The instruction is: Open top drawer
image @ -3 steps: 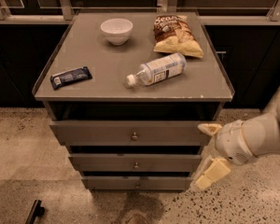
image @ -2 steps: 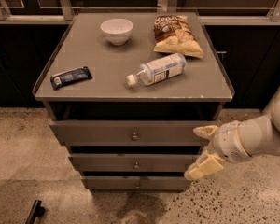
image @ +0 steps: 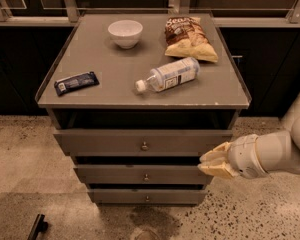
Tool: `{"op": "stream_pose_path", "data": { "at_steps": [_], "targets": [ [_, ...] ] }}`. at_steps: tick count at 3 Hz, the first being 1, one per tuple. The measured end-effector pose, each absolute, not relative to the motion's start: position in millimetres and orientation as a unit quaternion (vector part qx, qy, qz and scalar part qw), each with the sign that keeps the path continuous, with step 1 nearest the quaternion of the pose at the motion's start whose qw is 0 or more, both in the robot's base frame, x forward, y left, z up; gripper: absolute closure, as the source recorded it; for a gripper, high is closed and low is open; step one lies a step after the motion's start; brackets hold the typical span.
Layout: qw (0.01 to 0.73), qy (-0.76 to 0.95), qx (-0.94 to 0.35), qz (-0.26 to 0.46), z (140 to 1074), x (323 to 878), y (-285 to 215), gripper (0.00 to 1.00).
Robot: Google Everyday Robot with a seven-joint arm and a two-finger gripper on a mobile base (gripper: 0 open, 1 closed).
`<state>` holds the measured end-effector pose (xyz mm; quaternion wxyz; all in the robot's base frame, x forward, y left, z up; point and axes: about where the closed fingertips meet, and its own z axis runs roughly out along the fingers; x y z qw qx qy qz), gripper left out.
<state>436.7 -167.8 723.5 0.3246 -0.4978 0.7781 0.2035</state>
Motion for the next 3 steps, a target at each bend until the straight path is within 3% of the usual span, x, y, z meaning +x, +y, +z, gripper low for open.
{"op": "stream_pose_path", "data": {
  "at_steps": [1, 2, 3],
  "targets": [
    [0.392, 0.765, -0.472, 0.194, 711.7, 464.5, -170.6, 0.89],
    [0.474, 0.744, -0.439, 0.168, 704.4, 507.4, -181.4, 1.0],
    [0.527, 0.728, -0.414, 0.146, 707.6, 542.2, -191.9, 1.0]
  ]
}}
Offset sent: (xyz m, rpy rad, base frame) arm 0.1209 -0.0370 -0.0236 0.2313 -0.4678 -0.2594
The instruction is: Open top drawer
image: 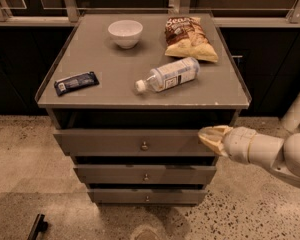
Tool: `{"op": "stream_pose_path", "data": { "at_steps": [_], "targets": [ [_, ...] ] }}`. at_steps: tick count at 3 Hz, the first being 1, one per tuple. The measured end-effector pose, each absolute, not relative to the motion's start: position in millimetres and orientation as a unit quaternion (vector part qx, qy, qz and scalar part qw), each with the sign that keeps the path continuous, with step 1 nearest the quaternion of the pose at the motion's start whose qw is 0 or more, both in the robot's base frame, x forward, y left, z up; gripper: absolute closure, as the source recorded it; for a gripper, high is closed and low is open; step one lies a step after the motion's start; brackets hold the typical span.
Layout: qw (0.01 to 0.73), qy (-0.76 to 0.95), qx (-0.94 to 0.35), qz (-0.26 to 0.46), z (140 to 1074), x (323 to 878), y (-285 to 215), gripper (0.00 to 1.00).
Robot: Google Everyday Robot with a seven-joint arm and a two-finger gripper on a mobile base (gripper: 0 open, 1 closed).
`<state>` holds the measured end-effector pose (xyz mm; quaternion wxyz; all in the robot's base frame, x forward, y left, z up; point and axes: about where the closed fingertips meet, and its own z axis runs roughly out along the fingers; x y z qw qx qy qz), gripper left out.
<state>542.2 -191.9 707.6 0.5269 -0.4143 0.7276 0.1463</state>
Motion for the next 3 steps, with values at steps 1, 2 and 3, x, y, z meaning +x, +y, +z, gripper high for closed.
{"op": "stream_pose_path", "data": {
  "at_steps": [1, 2, 3],
  "targets": [
    [0.545, 0.724, -0.401, 0.134, 708.2, 573.9, -197.9, 1.0],
    [0.537, 0.74, -0.386, 0.124, 692.6, 629.1, -195.5, 1.0],
    [0.537, 0.74, -0.387, 0.124, 692.6, 627.5, -194.4, 1.0]
  ]
}}
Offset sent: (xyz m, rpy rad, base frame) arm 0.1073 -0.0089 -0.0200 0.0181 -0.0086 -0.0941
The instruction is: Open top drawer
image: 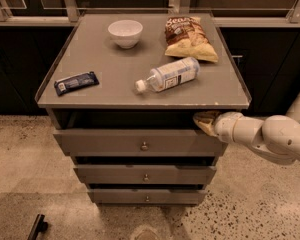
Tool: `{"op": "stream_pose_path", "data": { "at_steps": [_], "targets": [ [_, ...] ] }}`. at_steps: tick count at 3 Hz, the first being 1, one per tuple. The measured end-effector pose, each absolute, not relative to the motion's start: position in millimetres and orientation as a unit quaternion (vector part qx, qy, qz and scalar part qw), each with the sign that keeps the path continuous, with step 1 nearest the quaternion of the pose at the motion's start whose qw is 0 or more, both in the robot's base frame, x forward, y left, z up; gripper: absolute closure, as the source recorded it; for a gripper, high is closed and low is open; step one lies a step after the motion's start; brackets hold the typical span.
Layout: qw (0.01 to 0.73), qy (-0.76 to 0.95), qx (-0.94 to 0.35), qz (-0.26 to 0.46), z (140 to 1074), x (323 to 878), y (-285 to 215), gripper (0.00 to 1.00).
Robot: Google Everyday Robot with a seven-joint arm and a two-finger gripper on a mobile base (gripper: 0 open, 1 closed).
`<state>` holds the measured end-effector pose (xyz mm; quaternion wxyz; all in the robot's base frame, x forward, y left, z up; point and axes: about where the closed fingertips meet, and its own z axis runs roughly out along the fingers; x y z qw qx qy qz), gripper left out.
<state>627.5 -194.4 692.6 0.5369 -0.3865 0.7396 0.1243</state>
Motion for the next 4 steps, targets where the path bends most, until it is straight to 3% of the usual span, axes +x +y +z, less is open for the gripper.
{"op": "stream_pose_path", "data": {
  "at_steps": [4],
  "targets": [
    [0.465, 0.747, -0.454, 0.141, 677.3, 601.9, -183.8, 1.0]
  ]
}}
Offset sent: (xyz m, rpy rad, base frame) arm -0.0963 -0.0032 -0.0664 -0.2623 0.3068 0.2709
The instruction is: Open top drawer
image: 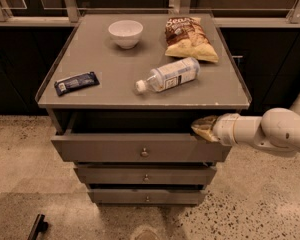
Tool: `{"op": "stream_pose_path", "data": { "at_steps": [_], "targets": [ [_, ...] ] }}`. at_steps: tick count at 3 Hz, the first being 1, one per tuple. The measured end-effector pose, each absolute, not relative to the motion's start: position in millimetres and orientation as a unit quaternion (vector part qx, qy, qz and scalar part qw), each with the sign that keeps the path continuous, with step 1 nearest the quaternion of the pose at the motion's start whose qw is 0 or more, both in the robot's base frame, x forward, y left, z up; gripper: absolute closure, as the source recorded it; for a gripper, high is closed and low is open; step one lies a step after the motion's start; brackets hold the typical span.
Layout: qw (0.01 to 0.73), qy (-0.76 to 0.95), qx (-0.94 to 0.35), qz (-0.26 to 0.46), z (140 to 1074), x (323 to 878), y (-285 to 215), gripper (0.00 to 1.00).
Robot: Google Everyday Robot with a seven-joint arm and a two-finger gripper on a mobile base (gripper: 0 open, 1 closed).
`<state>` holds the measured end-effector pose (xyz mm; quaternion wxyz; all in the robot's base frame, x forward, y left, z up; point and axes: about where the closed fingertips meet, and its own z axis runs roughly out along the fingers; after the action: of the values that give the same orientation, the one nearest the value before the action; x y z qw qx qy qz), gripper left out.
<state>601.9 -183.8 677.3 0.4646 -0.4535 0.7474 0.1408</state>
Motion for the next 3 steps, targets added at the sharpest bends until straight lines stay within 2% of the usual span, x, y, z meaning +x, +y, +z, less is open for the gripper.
{"op": "stream_pose_path", "data": {
  "at_steps": [3],
  "targets": [
    [0.434, 0.764, -0.463, 0.118, 670.7, 600.6, -185.8, 1.0]
  ]
}}
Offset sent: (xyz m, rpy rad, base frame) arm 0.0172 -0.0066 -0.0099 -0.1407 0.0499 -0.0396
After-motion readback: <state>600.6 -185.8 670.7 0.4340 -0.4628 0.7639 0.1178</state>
